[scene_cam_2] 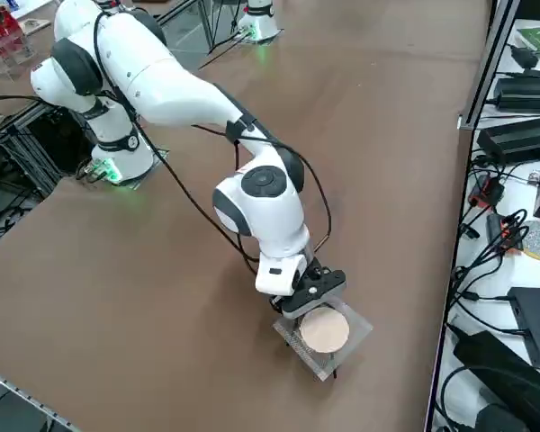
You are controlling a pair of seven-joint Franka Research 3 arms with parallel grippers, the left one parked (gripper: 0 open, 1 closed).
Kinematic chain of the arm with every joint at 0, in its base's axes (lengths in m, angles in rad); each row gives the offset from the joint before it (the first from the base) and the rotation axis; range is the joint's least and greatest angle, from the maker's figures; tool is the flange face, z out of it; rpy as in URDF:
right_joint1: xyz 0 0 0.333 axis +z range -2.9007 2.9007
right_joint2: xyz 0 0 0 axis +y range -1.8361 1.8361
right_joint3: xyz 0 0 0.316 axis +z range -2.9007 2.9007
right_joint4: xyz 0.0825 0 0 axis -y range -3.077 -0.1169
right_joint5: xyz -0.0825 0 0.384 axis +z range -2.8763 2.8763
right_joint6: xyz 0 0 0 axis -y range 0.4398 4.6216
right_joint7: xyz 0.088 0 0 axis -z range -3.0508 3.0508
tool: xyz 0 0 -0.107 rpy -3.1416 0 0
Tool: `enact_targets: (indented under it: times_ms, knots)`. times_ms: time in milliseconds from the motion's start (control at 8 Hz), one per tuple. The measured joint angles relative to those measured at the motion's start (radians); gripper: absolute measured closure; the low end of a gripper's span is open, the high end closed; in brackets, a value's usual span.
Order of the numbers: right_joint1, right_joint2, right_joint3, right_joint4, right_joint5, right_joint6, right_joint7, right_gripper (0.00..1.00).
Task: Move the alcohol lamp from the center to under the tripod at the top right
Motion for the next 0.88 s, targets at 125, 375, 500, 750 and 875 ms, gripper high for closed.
enact_targets:
  times_ms: [125, 375, 500, 750, 875]
  knots:
    - [0.0, 0.002, 0.0, 0.001, 0.0, 0.014, 0.002, 0.77]
    - [0.0, 0.008, 0.0, 0.004, 0.0, 0.036, 0.002, 0.77]
    - [0.0, 0.012, 0.0, 0.009, -0.001, 0.038, 0.002, 0.77]
    - [0.0, 0.016, 0.0, 0.018, -0.001, 0.04, 0.002, 0.76]
    - [0.0, 0.016, 0.0, 0.02, -0.001, 0.04, 0.002, 0.76]
